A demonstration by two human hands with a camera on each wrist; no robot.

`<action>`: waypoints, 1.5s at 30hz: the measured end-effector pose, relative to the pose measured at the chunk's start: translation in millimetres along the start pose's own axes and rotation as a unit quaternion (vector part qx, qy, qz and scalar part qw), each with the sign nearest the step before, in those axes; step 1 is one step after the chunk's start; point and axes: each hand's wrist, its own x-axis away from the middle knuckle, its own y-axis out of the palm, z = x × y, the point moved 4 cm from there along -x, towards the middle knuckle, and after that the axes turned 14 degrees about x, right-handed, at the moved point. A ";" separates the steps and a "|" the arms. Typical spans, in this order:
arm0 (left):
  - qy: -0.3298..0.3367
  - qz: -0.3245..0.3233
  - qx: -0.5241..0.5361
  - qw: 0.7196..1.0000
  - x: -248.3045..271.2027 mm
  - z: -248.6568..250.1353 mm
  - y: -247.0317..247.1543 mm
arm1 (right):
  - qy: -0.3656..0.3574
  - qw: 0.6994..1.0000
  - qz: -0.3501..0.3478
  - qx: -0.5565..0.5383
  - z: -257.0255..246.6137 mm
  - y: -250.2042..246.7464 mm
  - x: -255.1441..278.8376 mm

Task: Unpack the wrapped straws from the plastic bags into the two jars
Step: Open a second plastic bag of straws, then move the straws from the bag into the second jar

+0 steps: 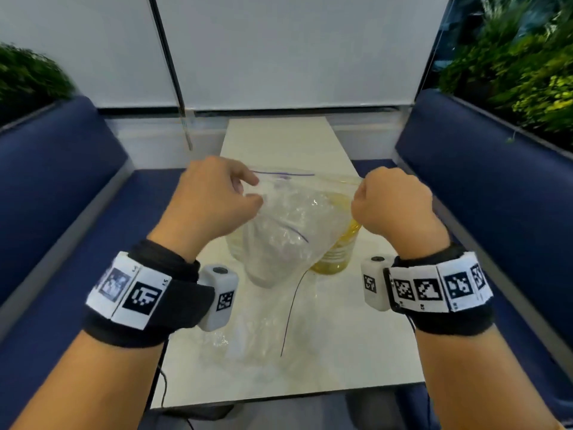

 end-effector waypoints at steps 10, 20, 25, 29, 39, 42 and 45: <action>-0.085 -0.129 0.091 0.984 23.1 -41.6 76.1 | 0.025 0.999 -0.009 0.030 3.5 37.9 12.9; 0.005 -0.095 0.114 0.989 41.5 -45.4 106.0 | -0.139 0.977 -0.165 0.004 -54.1 65.1 34.8; 0.017 -0.069 0.190 0.979 41.1 -69.4 118.1 | -0.141 0.945 -0.296 0.013 -54.2 96.9 34.1; 0.027 -0.062 0.244 0.967 38.5 -78.4 123.6 | -0.119 0.934 -0.336 -0.034 -51.8 104.2 29.8; 0.062 -0.069 0.261 0.961 18.2 -83.0 114.6 | -0.061 0.977 -0.200 -0.045 -55.8 103.5 15.1; 0.063 -0.051 0.244 0.966 11.6 -84.4 110.4 | -0.060 0.982 -0.179 -0.027 -57.5 96.7 14.6; 0.018 -0.057 0.248 0.967 5.8 -90.2 109.8 | -0.057 0.986 -0.159 -0.010 -59.7 93.0 10.7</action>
